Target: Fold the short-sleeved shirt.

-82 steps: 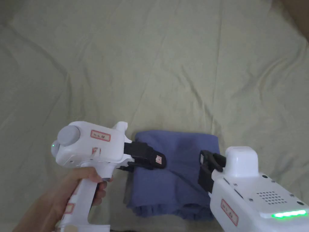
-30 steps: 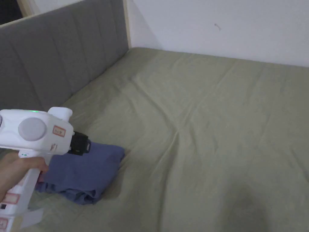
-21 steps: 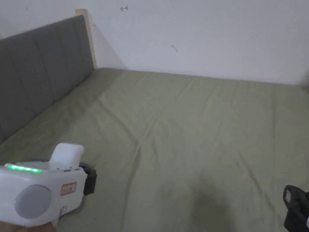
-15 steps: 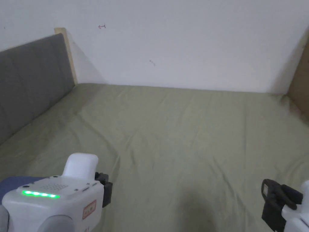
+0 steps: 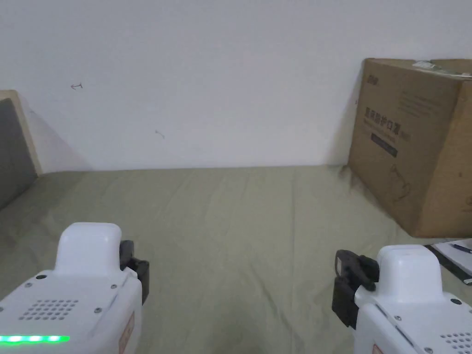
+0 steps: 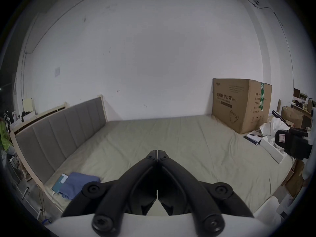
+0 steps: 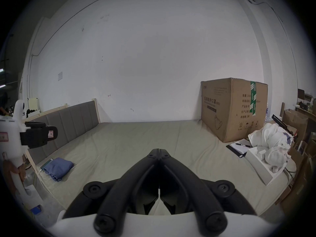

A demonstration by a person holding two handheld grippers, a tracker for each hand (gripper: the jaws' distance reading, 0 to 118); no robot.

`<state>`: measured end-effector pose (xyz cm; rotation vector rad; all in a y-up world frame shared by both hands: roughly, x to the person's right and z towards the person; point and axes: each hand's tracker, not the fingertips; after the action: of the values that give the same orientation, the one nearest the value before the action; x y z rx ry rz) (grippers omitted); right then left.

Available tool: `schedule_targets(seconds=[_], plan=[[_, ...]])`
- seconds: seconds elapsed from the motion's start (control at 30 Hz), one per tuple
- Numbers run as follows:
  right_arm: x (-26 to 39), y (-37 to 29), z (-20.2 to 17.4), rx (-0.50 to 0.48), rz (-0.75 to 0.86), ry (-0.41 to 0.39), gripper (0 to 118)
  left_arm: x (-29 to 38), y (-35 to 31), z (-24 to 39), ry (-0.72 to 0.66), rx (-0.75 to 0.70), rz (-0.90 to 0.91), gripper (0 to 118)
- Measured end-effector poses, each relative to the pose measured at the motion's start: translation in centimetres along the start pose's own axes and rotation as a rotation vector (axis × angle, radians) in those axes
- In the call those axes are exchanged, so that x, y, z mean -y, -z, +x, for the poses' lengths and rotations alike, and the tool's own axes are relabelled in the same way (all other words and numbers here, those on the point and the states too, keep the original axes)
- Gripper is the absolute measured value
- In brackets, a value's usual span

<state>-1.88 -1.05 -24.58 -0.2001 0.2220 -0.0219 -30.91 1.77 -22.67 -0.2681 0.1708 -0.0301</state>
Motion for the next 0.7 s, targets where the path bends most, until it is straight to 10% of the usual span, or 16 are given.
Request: schedule_targets(seconds=[0.17, 0.37, 0.5, 0.6, 0.7], plan=[[-0.9, -0.7, 0.1, 0.003, 0.042, 0.012, 0, -0.9, -1.2, 1.1, 0.021, -0.013, 0.040, 0], [-1.6, -2.1, 0.6, -0.020, 0.085, 0.028, 29, -0.8, -2.8, 1.6, -0.015, -0.021, 0.088, 22], [-2.2, -3.0, 0.7, -0.022, 0.113, 0.038, 84, -0.6, -3.3, 2.0, 0.010, 0.000, 0.077, 109], [-2.7, -3.3, 0.9, -0.030, 0.126, 0.051, 116, -0.4, -4.3, 2.4, -0.017, -0.048, 0.127, 111], [-3.0, -3.9, 1.2, -0.041, 0.150, 0.065, 118, -0.8, -5.0, 2.4, -0.032, -0.024, 0.120, 111]])
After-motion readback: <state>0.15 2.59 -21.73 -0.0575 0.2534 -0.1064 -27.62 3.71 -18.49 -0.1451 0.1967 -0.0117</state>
